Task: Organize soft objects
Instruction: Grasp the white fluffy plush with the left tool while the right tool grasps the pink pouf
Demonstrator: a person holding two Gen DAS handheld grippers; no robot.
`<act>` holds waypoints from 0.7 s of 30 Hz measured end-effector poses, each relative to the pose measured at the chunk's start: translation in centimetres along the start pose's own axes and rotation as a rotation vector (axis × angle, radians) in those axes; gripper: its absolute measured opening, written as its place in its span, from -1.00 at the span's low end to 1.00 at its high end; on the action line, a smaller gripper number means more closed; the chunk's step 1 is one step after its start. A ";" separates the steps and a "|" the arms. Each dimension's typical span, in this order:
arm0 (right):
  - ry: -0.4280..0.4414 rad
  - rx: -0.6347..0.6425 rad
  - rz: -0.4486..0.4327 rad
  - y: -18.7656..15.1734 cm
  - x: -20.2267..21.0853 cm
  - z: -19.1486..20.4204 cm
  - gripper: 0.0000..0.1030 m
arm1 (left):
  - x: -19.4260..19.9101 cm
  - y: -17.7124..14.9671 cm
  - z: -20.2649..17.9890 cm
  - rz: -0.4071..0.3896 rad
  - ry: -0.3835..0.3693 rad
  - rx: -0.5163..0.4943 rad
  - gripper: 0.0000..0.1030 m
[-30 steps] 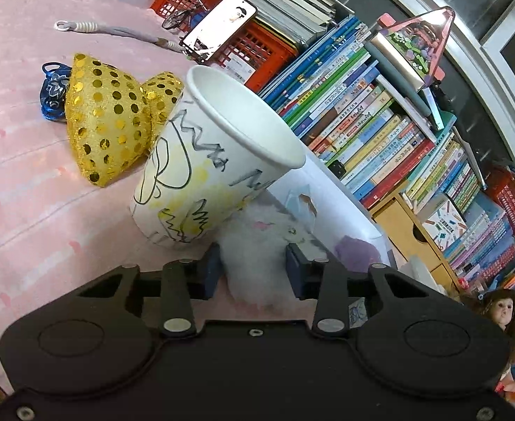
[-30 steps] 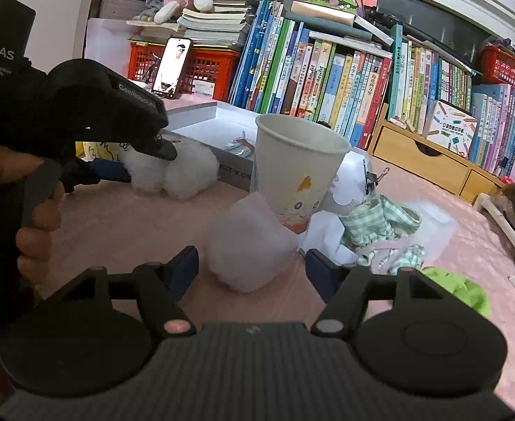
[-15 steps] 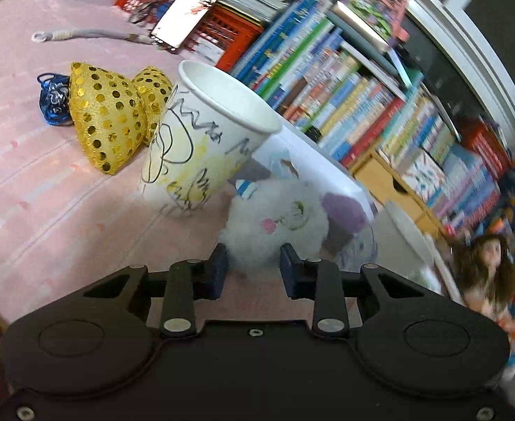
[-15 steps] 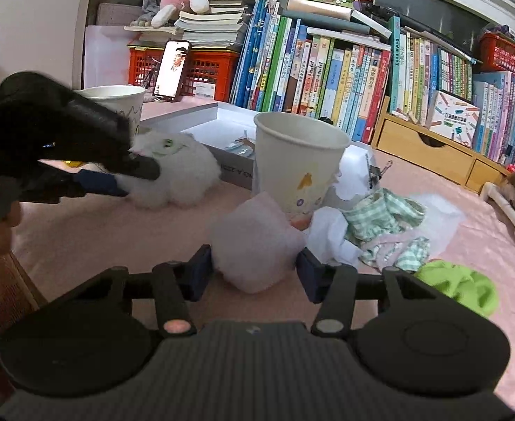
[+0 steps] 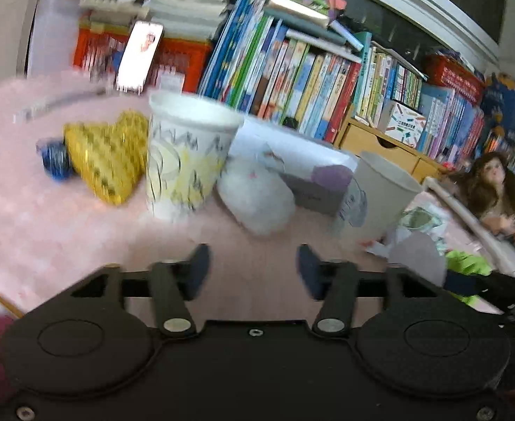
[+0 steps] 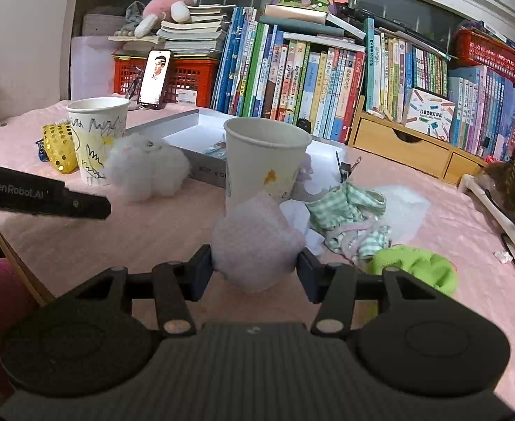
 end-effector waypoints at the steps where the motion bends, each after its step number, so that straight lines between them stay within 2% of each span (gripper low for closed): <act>1: 0.000 -0.003 0.000 0.0 -0.1 0.0 0.12 | 0.0 0.2 -0.2 -0.017 0.014 -0.032 0.21; 3: 0.001 -0.008 0.001 -0.1 -0.2 0.1 0.13 | 0.0 0.4 -1.0 -0.050 0.028 -0.099 0.33; 8: 0.004 -0.023 0.008 -0.3 -0.6 0.0 0.14 | -0.5 1.2 -2.2 -0.125 0.048 -0.170 0.58; 10: 0.001 -0.026 0.011 -0.4 -0.7 0.0 0.14 | -1.3 1.8 -2.6 -0.141 0.082 -0.196 0.60; 13: -0.001 -0.035 0.014 -0.5 -0.9 0.0 0.14 | -2.6 2.3 -2.8 -0.113 0.083 -0.140 0.59; 15: -0.001 -0.039 0.015 -0.5 -1.0 0.0 0.14 | -3.5 2.5 -2.6 -0.077 0.069 -0.046 0.59; 19: -0.002 -0.038 0.015 -0.5 -1.2 0.0 0.14 | -4.9 2.7 -1.8 -0.045 0.080 0.084 0.43; 20: -0.002 -0.038 0.015 -0.5 -1.2 0.0 0.14 | -5.1 2.7 -1.8 -0.044 0.086 0.100 0.27; 21: -0.002 -0.039 0.014 -0.5 -1.2 0.0 0.14 | -5.4 2.8 -1.7 -0.044 0.096 0.111 0.01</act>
Point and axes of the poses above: each gripper's, at about its wrist camera, not at the fingertips, and x roughly against the way its jaws point, z to its left, y to its top, the point moved 8 cm from there along -x, roughly the way its jaws point, and after that the axes turned 6 degrees about y, right-handed, at the moved point
